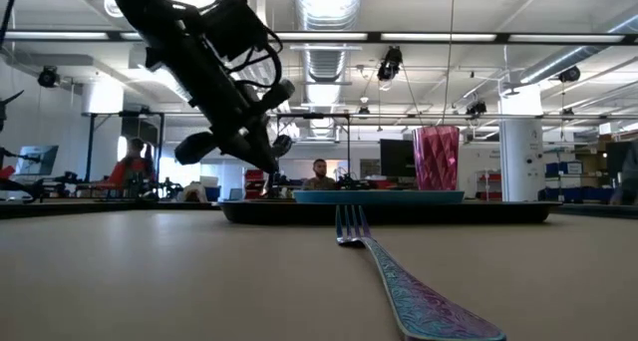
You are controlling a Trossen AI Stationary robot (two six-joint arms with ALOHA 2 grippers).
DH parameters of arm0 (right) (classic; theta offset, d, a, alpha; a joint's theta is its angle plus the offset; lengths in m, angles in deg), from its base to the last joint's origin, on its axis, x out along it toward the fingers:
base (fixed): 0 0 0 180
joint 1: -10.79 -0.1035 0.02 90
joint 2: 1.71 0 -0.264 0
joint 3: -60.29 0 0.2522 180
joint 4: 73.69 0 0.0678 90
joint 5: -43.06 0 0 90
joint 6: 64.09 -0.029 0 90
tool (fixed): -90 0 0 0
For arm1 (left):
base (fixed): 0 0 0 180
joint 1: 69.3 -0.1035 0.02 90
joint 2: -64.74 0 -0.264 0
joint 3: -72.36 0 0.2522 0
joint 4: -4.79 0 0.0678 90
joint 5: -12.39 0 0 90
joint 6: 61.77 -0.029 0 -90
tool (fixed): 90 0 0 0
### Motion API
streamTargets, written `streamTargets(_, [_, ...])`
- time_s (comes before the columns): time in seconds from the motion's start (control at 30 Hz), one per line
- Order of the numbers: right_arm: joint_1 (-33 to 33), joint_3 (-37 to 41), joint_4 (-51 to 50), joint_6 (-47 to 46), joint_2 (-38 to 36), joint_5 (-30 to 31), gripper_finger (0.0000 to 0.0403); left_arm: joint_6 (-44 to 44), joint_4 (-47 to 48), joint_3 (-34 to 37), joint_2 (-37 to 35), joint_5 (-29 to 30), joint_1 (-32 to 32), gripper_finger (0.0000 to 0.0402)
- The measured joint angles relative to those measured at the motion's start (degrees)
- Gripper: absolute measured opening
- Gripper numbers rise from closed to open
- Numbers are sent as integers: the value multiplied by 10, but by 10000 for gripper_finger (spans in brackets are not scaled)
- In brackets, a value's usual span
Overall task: Pick and place plate/cup/fork/spoon on tray
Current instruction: Put the black spoon on the left side of the blue plate on the black tray
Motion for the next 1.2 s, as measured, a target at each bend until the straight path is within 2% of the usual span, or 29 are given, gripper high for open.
streamTargets(0.17, [0,0,-9,5,0,0,57,24,8,-5,5,27,13,0])
streamTargets(0.37, [0,0,-37,14,0,1,57,66,130,-15,-2,49,26,0])
streamTargets(1.0, [0,0,-39,37,0,1,57,109,129,-21,-1,58,39,0])
streamTargets(1.2, [0,0,-39,37,0,1,57,114,129,-20,20,43,44,0])
